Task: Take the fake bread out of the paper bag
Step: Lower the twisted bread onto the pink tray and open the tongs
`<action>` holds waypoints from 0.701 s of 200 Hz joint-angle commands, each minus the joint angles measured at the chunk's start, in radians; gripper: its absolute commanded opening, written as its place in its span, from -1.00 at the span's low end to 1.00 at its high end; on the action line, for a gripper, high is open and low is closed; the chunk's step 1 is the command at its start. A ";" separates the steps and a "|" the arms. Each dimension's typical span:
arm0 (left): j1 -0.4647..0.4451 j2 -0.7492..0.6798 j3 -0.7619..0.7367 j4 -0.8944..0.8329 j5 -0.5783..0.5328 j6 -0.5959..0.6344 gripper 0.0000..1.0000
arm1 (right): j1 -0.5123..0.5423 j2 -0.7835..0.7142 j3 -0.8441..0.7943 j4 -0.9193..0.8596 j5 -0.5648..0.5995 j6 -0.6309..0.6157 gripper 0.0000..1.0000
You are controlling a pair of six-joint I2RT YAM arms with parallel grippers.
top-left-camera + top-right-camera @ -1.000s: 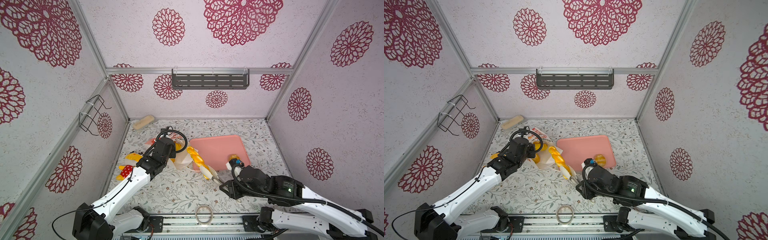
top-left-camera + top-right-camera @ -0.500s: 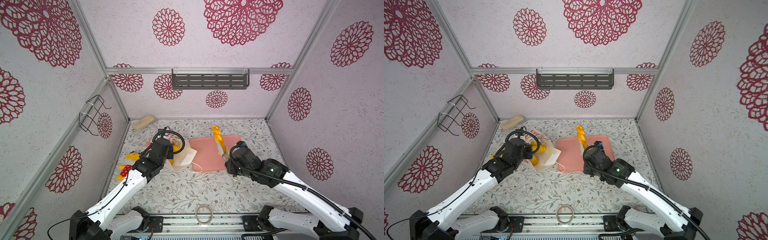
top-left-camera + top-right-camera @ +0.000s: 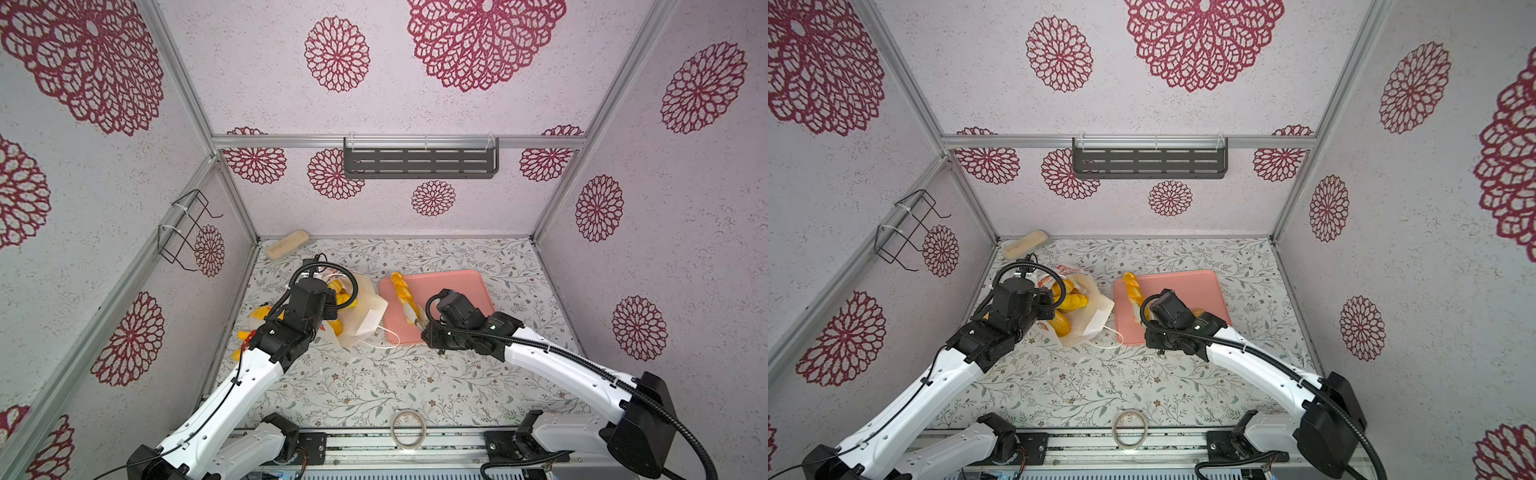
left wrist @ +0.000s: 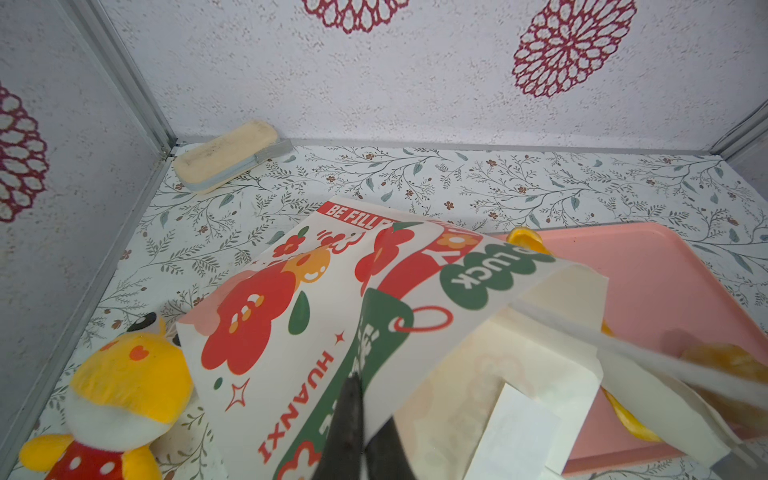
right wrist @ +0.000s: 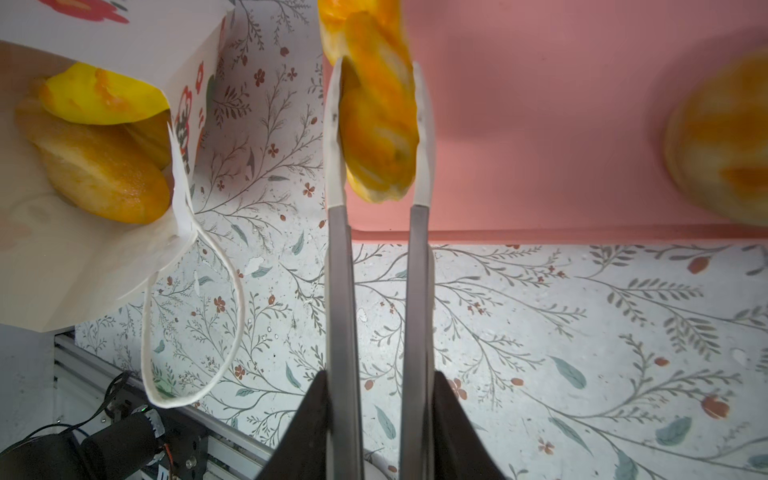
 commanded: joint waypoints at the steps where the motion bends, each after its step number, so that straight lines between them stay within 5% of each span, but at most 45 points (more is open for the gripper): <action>1: 0.014 -0.015 0.047 0.034 0.011 -0.005 -1.00 | 0.005 0.014 -0.018 0.105 -0.030 0.017 -1.00; 92: 0.021 -0.017 0.045 0.038 0.011 -0.006 -1.00 | 0.052 0.094 -0.030 0.182 -0.057 0.064 -1.00; 140: 0.022 -0.021 0.030 0.046 0.014 -0.009 -1.00 | 0.052 0.072 -0.031 0.157 -0.034 0.066 -0.44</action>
